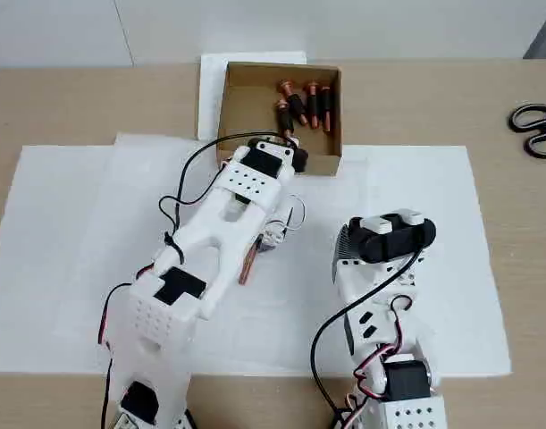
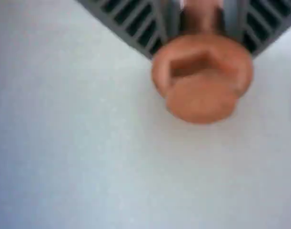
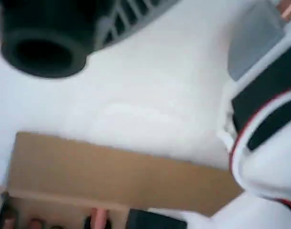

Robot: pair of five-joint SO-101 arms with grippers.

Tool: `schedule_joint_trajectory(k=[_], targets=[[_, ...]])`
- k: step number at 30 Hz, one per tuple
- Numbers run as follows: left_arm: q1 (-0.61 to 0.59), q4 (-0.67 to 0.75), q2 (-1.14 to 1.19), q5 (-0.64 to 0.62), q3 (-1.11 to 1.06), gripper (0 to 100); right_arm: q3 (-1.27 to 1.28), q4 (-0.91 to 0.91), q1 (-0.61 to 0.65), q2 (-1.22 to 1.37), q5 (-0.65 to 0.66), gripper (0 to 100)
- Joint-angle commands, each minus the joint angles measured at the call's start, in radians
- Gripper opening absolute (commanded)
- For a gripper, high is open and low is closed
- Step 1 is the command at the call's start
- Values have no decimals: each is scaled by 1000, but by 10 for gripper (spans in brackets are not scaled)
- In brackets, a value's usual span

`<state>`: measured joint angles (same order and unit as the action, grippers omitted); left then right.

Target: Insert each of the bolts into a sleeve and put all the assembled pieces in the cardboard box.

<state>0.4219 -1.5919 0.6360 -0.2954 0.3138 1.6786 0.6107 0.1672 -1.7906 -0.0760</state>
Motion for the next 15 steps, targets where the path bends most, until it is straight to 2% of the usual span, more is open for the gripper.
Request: schedule_joint_trajectory(k=[1,8,15], targets=[[51,-5,-35,-6,47,7,5,-16,-7,-21,5,3],[63,0,-203,-20,246,7,5,-21,-2,-21,9,3],[54,3,-361,-14,315,7,0,-24,-2,-21,9,3]])
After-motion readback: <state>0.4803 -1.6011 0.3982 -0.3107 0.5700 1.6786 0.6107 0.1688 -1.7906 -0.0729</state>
